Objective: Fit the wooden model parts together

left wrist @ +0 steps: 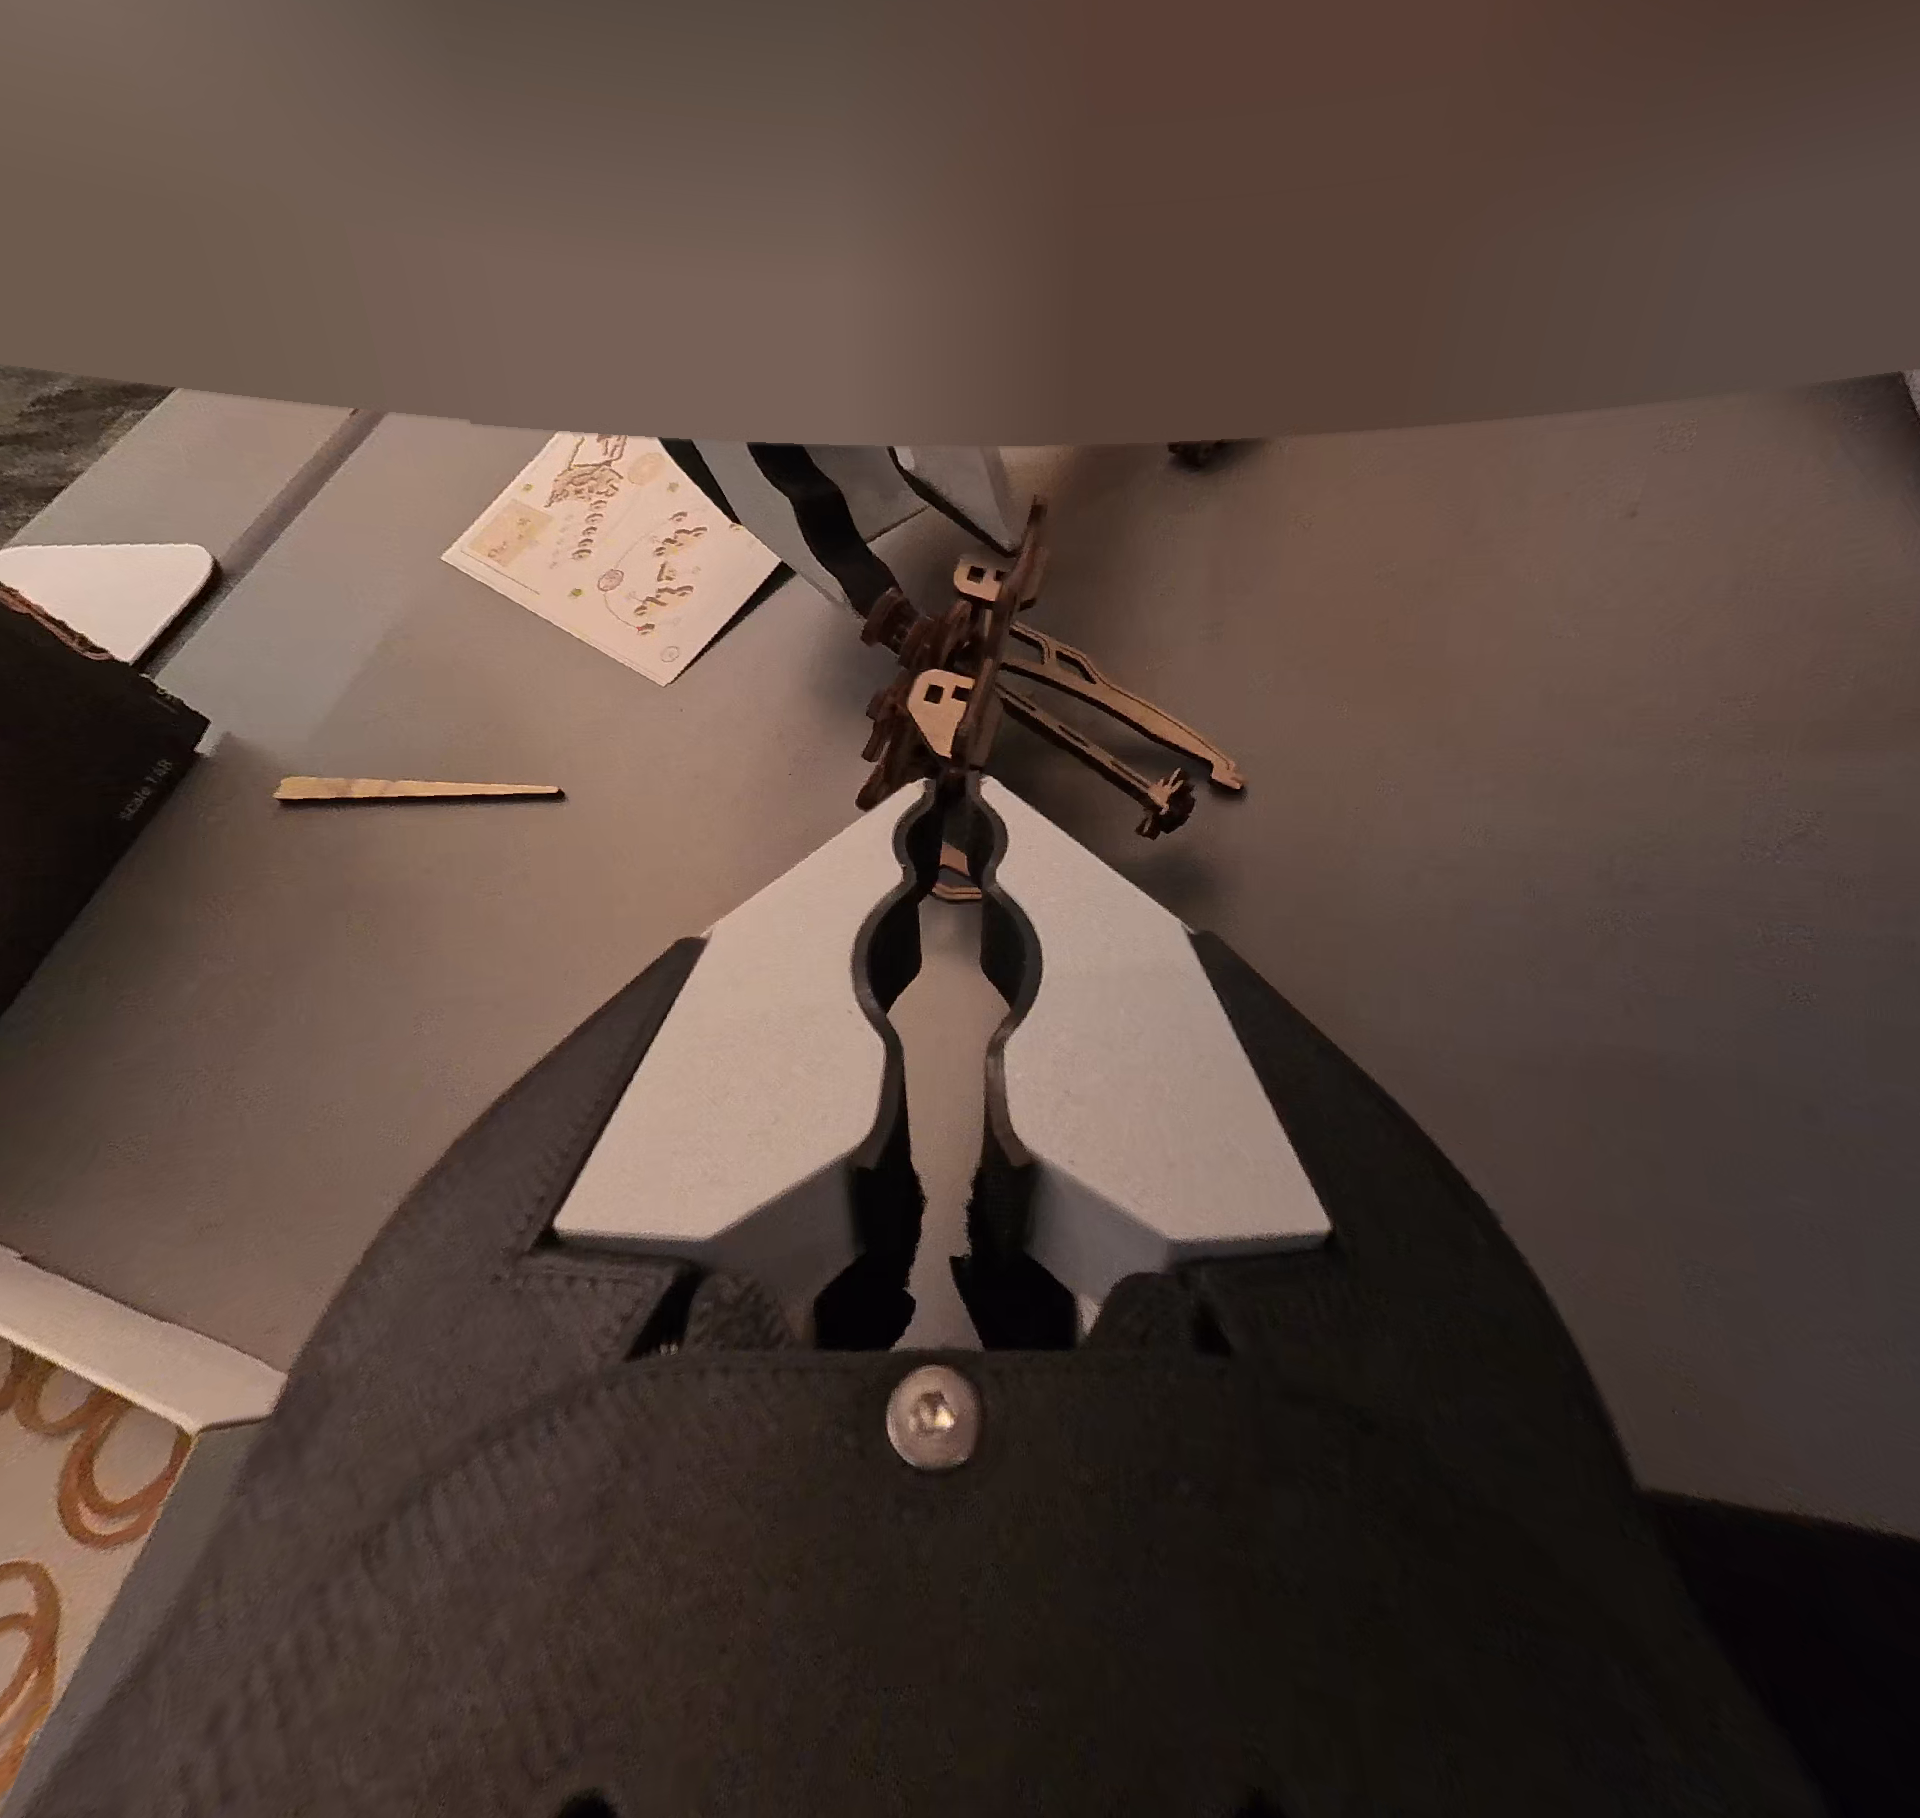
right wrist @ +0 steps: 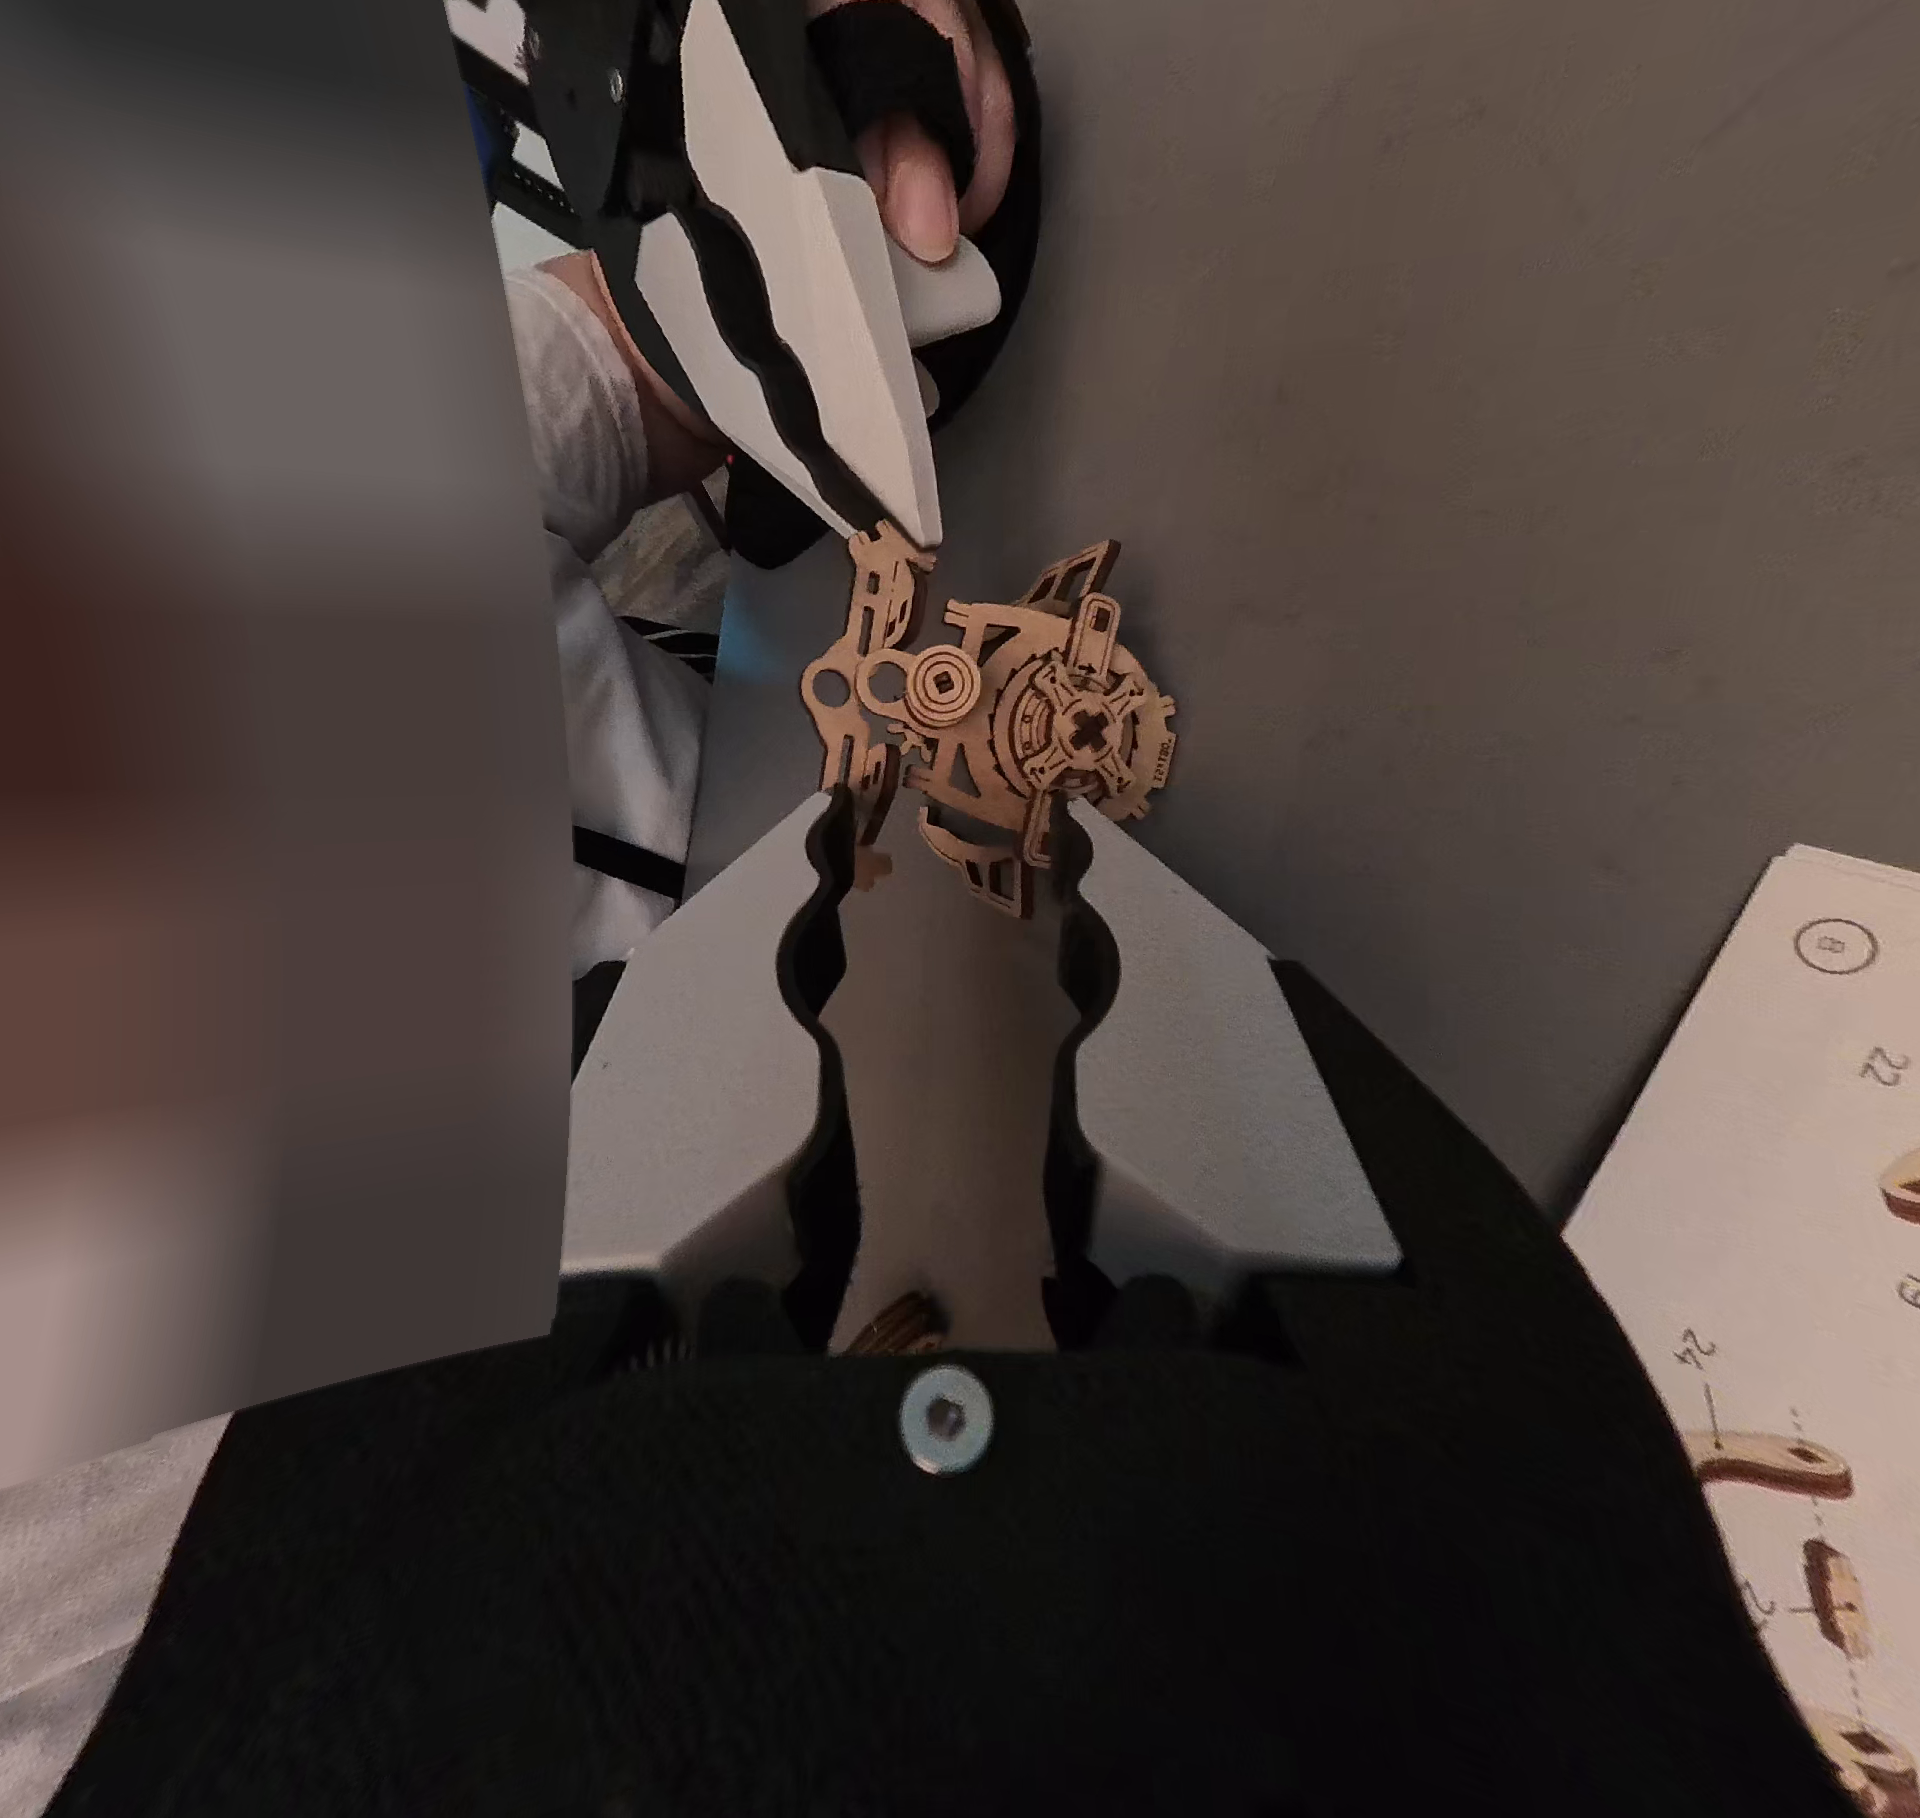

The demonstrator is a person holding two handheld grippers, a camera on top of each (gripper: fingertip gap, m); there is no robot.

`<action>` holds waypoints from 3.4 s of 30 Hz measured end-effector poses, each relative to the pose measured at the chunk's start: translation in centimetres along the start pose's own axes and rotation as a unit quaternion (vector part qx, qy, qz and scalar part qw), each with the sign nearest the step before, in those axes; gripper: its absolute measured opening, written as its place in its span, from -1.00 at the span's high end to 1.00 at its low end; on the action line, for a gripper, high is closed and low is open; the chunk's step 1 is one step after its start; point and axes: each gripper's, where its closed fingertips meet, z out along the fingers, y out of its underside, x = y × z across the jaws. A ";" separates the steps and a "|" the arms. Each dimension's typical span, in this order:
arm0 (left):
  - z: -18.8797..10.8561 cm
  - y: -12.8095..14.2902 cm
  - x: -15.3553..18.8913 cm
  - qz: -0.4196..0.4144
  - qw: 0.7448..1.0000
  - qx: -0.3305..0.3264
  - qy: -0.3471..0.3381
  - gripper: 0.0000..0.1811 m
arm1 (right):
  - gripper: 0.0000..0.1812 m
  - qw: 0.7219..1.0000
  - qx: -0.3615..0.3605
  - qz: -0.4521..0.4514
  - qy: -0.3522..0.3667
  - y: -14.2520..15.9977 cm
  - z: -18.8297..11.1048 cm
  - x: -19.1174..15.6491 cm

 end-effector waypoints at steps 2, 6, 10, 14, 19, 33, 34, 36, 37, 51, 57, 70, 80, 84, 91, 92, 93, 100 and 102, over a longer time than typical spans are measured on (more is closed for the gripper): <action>0.0 -0.3 0.1 0.001 1.000 -0.001 0.011 0.99 | 0.60 1.000 -0.001 -0.003 -0.002 0.1 0.0 -0.3; -0.3 -0.9 0.1 0.002 1.000 0.006 0.015 0.99 | 0.60 1.000 0.005 -0.006 0.010 0.1 0.1 -0.7; -0.4 -1.3 0.0 0.006 1.000 0.009 0.024 0.99 | 0.60 0.999 0.030 -0.001 0.032 -0.1 -0.4 -0.8; -0.3 -1.8 -0.7 0.018 0.999 0.009 0.040 0.99 | 0.59 0.997 0.044 0.018 0.060 -0.5 -0.6 -0.5; -0.3 -1.6 -0.9 0.005 0.998 0.044 0.053 0.99 | 0.56 0.988 0.085 0.020 0.128 -1.0 -1.1 -0.4; -0.7 -0.5 -0.4 0.022 0.996 0.049 0.067 0.99 | 0.56 0.975 0.147 0.036 0.162 0.0 -0.5 0.0; -0.7 -0.4 -0.4 0.021 0.996 0.049 0.066 0.99 | 0.56 0.975 0.151 0.037 0.160 0.0 -0.6 0.1; -0.7 -0.4 -0.6 0.023 0.996 0.050 0.063 0.99 | 0.56 0.975 0.151 0.038 0.158 0.0 -0.6 0.2; -0.7 -0.4 -0.6 0.022 0.996 0.049 0.064 0.99 | 0.56 0.975 0.149 0.037 0.158 0.1 -0.5 0.2; 0.2 0.2 -0.7 0.038 0.997 0.030 0.057 0.98 | 0.57 0.975 0.139 0.025 0.172 0.0 -0.7 0.8; 0.3 0.2 -0.8 0.037 0.997 0.029 0.054 0.99 | 0.57 0.975 0.140 0.026 0.170 -0.2 -0.8 1.0; 0.4 0.4 -0.7 0.039 0.997 0.026 0.056 1.00 | 0.59 0.980 0.148 0.050 0.125 -0.3 -0.9 0.9; 0.4 0.3 -0.7 0.038 0.997 0.027 0.053 0.99 | 0.59 0.979 0.145 0.036 0.140 -0.5 -0.9 0.8; 0.5 0.3 -0.7 0.040 0.997 0.027 0.052 0.99 | 0.59 0.980 0.137 0.039 0.137 -0.3 -0.8 0.9; 0.5 0.3 -0.7 0.040 0.998 0.026 0.050 0.99 | 0.58 0.980 0.140 0.043 0.137 -0.2 -0.9 1.2; 0.5 0.3 -0.7 0.040 0.998 0.026 0.051 0.99 | 0.58 0.980 0.139 0.047 0.134 -0.1 -0.8 1.2; 0.6 0.3 -0.7 0.040 0.998 0.026 0.050 0.99 | 0.58 0.980 0.140 0.051 0.131 -0.1 -0.8 1.2; 0.7 0.3 -0.8 0.046 0.998 0.021 0.048 0.99 | 0.59 0.981 0.143 0.065 0.111 0.0 -0.9 1.1; 0.7 0.4 -0.8 0.051 0.997 0.018 0.047 0.99 | 0.59 0.981 0.150 0.066 0.104 -0.2 -1.0 1.0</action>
